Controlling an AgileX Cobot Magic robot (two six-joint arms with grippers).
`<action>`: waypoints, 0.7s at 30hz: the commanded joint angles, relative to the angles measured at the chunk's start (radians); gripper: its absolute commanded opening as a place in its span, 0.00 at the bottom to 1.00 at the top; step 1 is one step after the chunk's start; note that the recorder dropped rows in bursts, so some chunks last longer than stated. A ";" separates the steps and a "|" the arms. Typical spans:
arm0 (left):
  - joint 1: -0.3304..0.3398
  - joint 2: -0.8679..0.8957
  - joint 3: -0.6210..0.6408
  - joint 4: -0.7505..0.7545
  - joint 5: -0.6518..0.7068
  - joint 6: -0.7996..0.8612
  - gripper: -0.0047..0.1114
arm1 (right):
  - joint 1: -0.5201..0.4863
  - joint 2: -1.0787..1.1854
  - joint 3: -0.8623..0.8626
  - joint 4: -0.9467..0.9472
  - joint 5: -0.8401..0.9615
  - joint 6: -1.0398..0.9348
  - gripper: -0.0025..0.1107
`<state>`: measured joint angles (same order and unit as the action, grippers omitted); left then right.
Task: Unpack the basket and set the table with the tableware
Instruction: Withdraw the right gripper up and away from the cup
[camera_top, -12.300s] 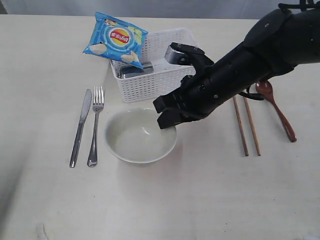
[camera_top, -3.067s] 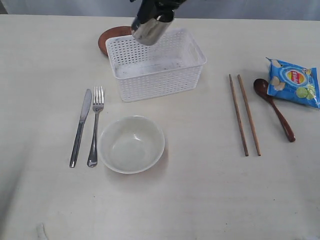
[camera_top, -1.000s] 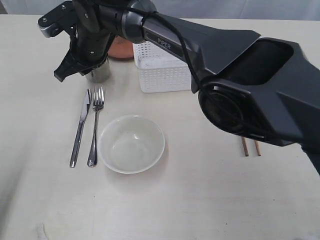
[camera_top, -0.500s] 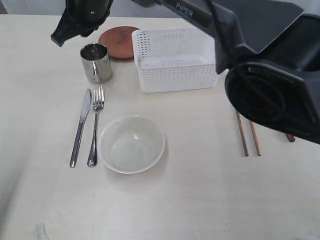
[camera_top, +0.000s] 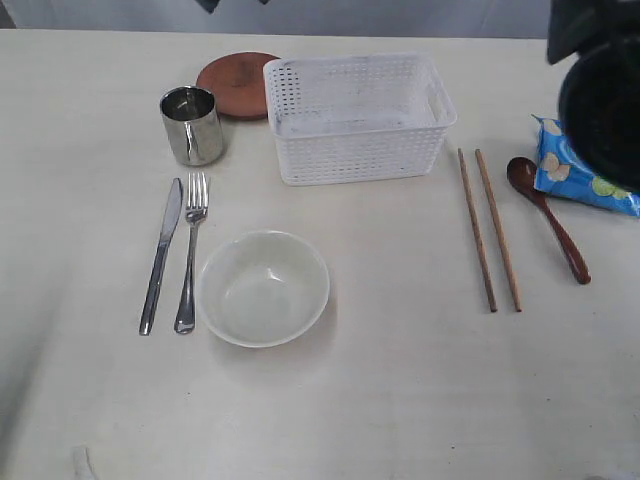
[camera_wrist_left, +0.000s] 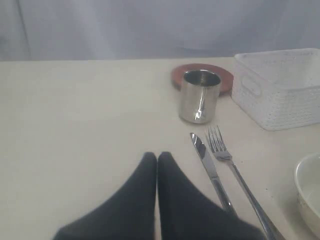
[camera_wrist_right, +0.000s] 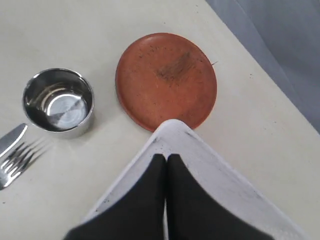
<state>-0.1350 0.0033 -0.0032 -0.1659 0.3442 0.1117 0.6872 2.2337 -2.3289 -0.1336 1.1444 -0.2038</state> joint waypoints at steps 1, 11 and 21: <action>-0.008 -0.003 0.003 0.004 -0.002 -0.001 0.04 | -0.066 -0.068 -0.007 0.208 0.047 -0.106 0.02; -0.008 -0.003 0.003 0.004 -0.002 -0.001 0.04 | -0.293 -0.153 0.016 0.242 0.077 -0.092 0.02; -0.008 -0.003 0.003 0.004 -0.002 -0.001 0.04 | -0.494 -0.301 0.450 0.311 -0.037 0.022 0.02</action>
<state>-0.1350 0.0033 -0.0032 -0.1659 0.3442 0.1117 0.2171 1.9828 -2.0079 0.1701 1.1868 -0.2333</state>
